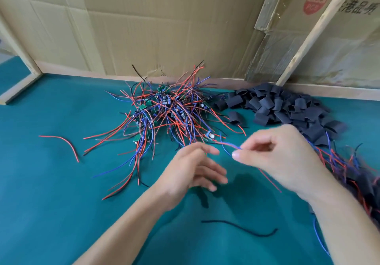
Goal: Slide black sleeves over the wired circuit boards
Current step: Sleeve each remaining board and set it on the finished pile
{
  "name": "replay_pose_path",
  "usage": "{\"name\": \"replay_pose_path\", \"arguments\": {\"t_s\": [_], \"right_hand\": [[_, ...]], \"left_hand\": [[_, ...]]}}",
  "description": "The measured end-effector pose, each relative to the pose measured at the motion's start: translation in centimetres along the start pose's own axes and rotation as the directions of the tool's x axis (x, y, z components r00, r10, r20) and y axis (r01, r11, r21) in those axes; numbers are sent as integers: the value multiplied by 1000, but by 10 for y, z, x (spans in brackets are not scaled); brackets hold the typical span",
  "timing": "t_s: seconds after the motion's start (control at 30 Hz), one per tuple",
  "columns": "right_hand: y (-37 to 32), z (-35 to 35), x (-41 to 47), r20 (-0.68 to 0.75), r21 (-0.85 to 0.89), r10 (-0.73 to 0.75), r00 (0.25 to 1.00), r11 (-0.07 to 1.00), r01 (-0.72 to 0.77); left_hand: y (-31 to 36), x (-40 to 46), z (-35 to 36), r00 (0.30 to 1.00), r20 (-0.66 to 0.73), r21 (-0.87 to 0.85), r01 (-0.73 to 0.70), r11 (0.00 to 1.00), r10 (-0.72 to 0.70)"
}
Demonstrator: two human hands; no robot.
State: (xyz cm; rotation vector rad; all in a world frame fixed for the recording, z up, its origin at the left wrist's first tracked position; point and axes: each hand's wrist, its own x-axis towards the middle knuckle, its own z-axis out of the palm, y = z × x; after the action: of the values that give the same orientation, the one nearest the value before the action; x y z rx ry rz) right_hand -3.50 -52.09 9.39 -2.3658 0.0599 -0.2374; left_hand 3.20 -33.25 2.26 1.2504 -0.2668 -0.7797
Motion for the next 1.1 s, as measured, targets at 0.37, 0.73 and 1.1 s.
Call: {"name": "replay_pose_path", "arguments": {"t_s": [0.37, 0.73, 1.1], "right_hand": [[6, 7, 3, 115, 33, 118, 986, 992, -123], [47, 40, 142, -292, -477, 333, 896, 762, -439], [34, 9, 100, -169, 683, 458, 873, 693, -231]], "left_hand": [[-10, 0, 5, 998, -14, 187, -65, 980, 69], [-11, -3, 3, 999, 48, 429, -43, 902, 25], [-16, -1, 3, 993, 114, 531, -91, 843, 36]]}}
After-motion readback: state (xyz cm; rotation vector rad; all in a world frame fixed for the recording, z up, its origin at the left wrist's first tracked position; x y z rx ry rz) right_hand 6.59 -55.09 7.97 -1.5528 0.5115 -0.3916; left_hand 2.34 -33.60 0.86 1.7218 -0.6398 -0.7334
